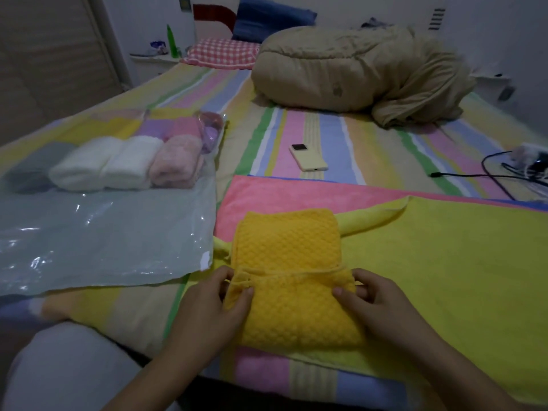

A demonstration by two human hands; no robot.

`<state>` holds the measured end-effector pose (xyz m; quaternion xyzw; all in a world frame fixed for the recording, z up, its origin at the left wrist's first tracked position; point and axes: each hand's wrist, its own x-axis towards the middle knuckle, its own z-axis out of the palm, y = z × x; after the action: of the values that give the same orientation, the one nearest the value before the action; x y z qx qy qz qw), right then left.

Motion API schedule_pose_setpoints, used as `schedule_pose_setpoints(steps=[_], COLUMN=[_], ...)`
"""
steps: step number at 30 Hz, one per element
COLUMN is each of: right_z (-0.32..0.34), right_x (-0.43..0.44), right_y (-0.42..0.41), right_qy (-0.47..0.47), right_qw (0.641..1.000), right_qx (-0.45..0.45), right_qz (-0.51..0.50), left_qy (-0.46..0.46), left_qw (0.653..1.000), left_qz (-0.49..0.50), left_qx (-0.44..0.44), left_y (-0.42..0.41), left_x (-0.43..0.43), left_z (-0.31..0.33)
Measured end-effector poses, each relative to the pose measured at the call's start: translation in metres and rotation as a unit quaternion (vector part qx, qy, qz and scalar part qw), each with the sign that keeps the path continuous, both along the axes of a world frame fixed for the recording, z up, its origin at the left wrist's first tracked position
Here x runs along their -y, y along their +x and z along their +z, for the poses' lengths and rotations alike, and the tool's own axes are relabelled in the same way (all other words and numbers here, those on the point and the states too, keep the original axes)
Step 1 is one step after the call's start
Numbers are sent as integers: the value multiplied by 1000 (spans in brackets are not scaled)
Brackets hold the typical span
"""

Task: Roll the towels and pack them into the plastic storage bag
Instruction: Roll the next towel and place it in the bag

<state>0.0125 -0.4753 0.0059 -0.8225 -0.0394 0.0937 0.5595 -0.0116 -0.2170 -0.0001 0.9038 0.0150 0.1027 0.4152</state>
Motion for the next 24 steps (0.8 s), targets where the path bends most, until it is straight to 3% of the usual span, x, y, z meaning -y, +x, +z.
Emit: schedule_pose_setpoints(steps=[3,7,8,10,11,13,15,17,21,24], right_z=[-3,-2,-3,-2,-1,4,7,6,0,-2], right_x=[-1,-4,-4,-3,-2,-3,-1,4,23,27], right_y=[3,3,2,-1,-3,-7,-9,-9,-4,3], right_qy=[44,19,-17,-180,-255,-313,-331,-348,-365,-295], right_qw=[997,997,998,981,956,898,820,763,788,831], right_qx=[-67,-73,-55,53,136,309,461,510,414,394], right_qz=[-12,-29,-31,-37,-43,-14,78,190,275,260], left_qy=[13,101,147,223,246,277,299,297,247,238], left_qw=[999,990,986,972,958,912,872,863,890,893], left_qz=[26,42,47,39,10,-92,-222,-305,-346,-356], left_qx=[-45,-91,-66,57,146,289,317,271,165,138], left_y=[0,-4,-5,-6,-6,-3,2,4,3,2], left_x=[4,9,9,9,10,10,4,-6,-26,-31], left_z=[4,12,15,17,17,15,9,4,1,0])
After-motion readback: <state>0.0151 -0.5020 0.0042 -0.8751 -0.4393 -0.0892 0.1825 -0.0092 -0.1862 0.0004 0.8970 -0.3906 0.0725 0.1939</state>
